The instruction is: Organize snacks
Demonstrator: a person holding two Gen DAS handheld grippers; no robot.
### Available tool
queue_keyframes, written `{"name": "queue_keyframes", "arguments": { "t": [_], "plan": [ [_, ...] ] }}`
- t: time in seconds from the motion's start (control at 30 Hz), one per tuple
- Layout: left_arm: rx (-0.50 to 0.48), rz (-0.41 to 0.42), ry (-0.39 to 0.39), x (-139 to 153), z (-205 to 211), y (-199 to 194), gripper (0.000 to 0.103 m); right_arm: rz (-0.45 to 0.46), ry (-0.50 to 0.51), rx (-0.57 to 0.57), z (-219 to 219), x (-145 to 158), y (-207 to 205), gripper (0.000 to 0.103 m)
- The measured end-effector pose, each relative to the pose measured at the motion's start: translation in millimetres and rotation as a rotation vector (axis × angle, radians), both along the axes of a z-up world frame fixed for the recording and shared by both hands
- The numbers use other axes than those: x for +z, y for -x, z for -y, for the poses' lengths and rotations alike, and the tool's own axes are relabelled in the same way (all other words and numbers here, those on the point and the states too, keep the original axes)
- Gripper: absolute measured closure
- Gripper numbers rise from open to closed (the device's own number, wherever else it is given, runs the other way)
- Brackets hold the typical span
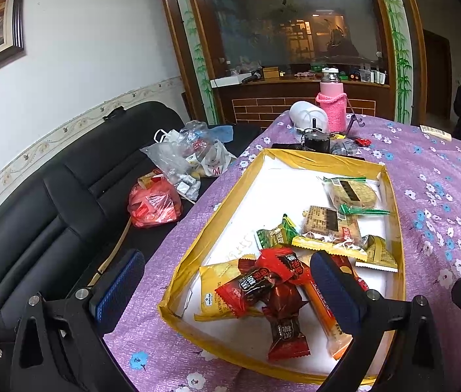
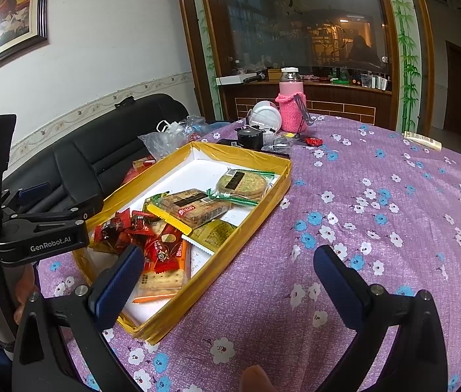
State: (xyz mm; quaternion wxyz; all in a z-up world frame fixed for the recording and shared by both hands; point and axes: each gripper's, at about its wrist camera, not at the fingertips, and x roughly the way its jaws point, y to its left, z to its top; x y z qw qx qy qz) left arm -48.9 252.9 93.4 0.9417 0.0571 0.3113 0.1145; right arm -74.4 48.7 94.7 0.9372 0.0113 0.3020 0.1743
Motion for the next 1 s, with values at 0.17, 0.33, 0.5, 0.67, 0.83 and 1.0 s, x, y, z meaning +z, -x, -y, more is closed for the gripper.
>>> {"name": "queue_keyframes", "arguments": {
  "t": [0.17,0.33,0.5,0.67,0.83,1.0],
  "plan": [
    [0.000,0.000,-0.001,-0.4,-1.2,0.2,0.001,-0.001,0.000,0.001,-0.8,-0.6,-0.6,0.000],
    [0.001,0.001,-0.001,-0.2,-2.0,-0.2,0.001,-0.001,0.001,0.003,-0.5,-1.7,-0.4,0.000],
    [0.001,0.001,-0.003,-0.1,-2.1,-0.2,0.001,-0.001,0.000,0.002,-1.7,-1.1,-0.8,0.000],
    [0.003,0.003,-0.003,0.4,-3.3,0.0,0.001,0.000,0.002,0.004,-2.1,-2.0,-0.9,0.000],
    [0.005,0.005,-0.006,1.8,-5.2,0.5,0.001,0.000,0.002,0.004,-2.8,-1.5,-1.0,0.000],
    [0.007,0.008,-0.013,2.7,-5.2,0.7,0.001,0.000,0.002,0.003,-2.8,-1.2,-0.9,0.000]
  ]
}}
